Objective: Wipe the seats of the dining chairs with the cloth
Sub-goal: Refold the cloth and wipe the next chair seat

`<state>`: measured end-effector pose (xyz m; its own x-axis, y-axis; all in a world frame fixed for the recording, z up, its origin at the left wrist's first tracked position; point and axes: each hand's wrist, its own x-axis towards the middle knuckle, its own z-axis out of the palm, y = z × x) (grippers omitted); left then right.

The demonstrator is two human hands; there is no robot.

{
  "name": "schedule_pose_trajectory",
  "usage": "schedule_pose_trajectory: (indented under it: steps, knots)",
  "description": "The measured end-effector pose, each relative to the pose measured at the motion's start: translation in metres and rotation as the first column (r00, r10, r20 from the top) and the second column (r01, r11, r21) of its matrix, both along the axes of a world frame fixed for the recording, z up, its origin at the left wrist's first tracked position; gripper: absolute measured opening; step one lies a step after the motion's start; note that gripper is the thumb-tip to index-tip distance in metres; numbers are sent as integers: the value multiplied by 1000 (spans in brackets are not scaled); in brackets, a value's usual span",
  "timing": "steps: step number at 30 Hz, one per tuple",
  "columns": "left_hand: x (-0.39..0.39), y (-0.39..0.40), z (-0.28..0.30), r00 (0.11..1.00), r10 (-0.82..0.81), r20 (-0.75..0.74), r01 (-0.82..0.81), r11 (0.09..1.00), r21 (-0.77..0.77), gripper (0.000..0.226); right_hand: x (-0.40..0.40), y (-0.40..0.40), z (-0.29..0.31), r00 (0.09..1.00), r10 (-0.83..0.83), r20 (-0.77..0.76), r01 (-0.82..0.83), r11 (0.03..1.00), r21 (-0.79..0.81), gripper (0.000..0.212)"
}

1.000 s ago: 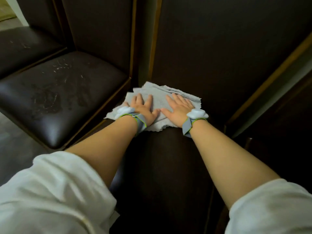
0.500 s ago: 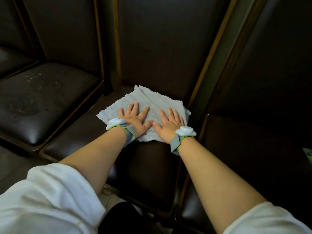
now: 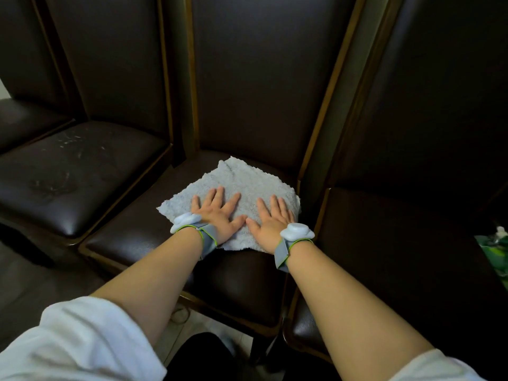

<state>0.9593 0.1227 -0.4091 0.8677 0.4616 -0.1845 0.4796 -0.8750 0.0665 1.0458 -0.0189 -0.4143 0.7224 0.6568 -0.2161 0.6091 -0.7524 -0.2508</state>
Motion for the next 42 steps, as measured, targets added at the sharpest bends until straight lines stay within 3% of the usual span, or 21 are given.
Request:
schedule_pose_trajectory:
  steps: [9,16,18,20,23,25,28,30,32,34,38,42]
  knots:
    - [-47,-26,-3,998,-56,37,55,998,21,70,-49,-38,-7,995,100,-13,-99,992,73,70]
    - [-97,-55,-14,974,-111,199,94,991,92,73,-113,-80,-20,974,222,48,-226,964,139,94]
    - [-95,-58,-15,974,-113,194,92,989,116,72,-120,-82,-24,978,198,63,-207,950,232,94]
    - [-94,-62,-16,974,-143,173,120,983,138,71,-121,-86,-27,983,176,45,-180,917,356,83]
    - [-91,-80,-18,953,-224,205,199,970,139,68,-111,-98,-29,966,186,179,-251,840,481,41]
    - [-88,-103,-20,922,-286,262,257,956,141,64,-101,-105,-22,972,157,176,-228,818,528,20]
    - [-87,-120,-20,908,-309,282,289,951,111,66,-90,-113,-12,994,107,19,-98,813,574,17]
    - [-91,-109,-20,948,-202,246,197,979,46,69,-90,-114,-8,991,127,-39,-79,799,596,24]
    - [-92,-92,-21,967,-8,256,-14,996,86,70,-90,-103,-5,981,175,-83,-105,839,535,47]
    - [-88,-83,-22,971,113,213,-143,980,135,69,-88,-86,-5,974,164,-158,-102,934,341,67]
    - [-84,-80,-23,987,141,83,-147,986,81,63,-83,-60,-10,974,208,-87,-192,968,163,77]
    - [-74,-70,-15,987,163,17,-159,978,-135,59,-66,-62,-11,957,269,-111,-274,961,-32,105]
